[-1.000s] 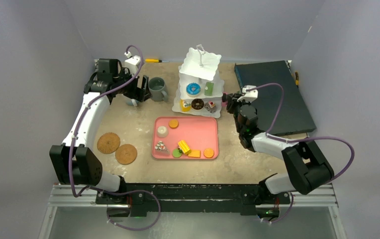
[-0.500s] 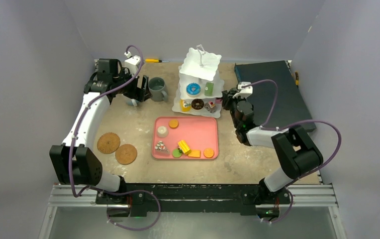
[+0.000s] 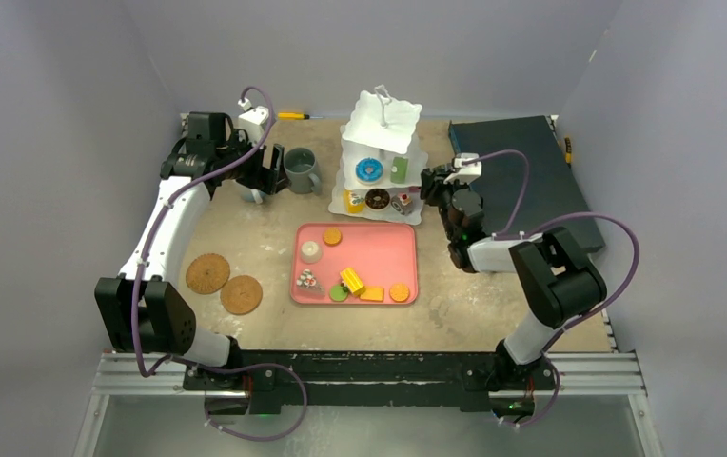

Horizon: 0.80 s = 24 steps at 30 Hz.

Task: Serve the afternoon tea

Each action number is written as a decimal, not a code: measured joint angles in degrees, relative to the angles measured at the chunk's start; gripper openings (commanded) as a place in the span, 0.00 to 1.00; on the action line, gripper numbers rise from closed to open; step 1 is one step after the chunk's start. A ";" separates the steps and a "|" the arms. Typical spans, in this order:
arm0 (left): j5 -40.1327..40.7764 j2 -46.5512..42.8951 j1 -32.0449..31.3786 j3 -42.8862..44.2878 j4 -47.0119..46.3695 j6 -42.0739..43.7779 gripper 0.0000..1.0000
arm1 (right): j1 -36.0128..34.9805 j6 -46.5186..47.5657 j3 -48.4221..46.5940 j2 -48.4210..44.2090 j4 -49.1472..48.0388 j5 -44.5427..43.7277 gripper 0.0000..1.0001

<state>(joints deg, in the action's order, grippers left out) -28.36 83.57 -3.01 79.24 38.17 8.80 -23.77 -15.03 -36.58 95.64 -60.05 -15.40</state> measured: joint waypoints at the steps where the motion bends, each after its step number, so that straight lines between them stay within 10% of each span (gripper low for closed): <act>1: -0.02 0.00 0.00 0.00 0.00 0.00 0.79 | 0.04 -0.04 0.00 0.00 -0.31 -0.04 0.48; 24: -5.18 2.93 -0.35 4.74 0.46 -1.20 0.80 | -0.31 -2.62 11.39 -20.94 6.73 0.37 0.49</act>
<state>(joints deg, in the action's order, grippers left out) -33.54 86.50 -3.36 83.99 38.63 7.60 -24.08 -17.65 -25.19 74.70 -53.32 -15.03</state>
